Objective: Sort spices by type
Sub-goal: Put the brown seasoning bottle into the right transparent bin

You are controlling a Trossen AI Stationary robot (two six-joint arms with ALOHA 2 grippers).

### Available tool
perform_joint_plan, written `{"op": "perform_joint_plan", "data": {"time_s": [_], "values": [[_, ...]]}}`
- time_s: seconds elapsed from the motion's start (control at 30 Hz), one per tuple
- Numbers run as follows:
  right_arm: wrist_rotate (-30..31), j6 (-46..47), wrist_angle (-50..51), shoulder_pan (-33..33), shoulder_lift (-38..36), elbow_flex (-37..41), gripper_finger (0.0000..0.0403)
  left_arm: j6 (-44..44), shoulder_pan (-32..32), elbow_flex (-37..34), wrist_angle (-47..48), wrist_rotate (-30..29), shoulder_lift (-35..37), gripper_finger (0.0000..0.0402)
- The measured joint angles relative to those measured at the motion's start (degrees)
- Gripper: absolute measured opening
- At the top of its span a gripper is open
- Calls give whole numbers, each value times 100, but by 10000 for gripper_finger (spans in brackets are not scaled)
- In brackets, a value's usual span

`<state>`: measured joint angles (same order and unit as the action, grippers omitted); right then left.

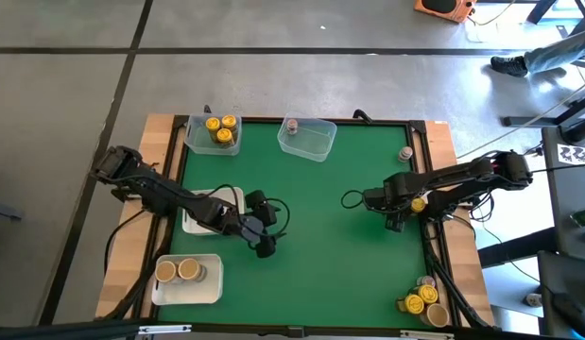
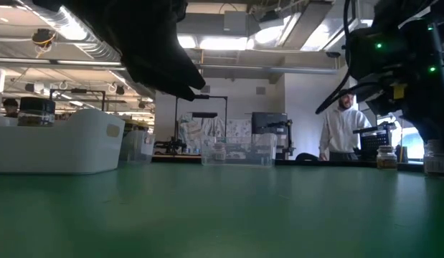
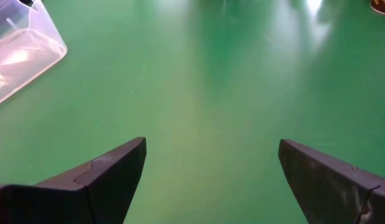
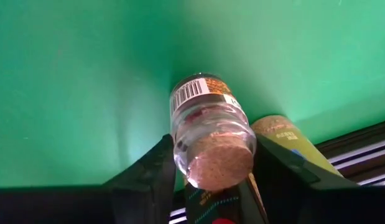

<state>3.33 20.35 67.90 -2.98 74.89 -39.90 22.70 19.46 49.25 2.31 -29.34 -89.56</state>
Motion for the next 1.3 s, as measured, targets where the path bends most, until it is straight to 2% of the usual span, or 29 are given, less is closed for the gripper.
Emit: {"op": "perform_joint_plan", "data": {"time_s": [0.23, 0.47, 0.67, 0.87, 1.03, 1.3], "values": [[27, -153, -37, 0, 12, -561, 175, -216, 4, 0, 47, 0, 26, 365], [887, -674, -439, 53, 11, -1623, 185, -524, 2, -2, 390, -76, 272, 365], [1166, -1489, -1462, 574, 11, -2172, 179, -880, -8, -2, 485, -90, 650, 365], [1172, -2059, -2250, 1316, 92, -2334, 183, -944, -11, -2, 811, -134, 1207, 365], [1169, -2457, -2630, 1937, 521, -2643, 181, -919, -11, -2, 1342, -265, 1638, 365], [1112, -3052, -2559, 2816, 1902, -3930, 182, -892, -13, -7, 1581, -339, 1707, 365]]}}
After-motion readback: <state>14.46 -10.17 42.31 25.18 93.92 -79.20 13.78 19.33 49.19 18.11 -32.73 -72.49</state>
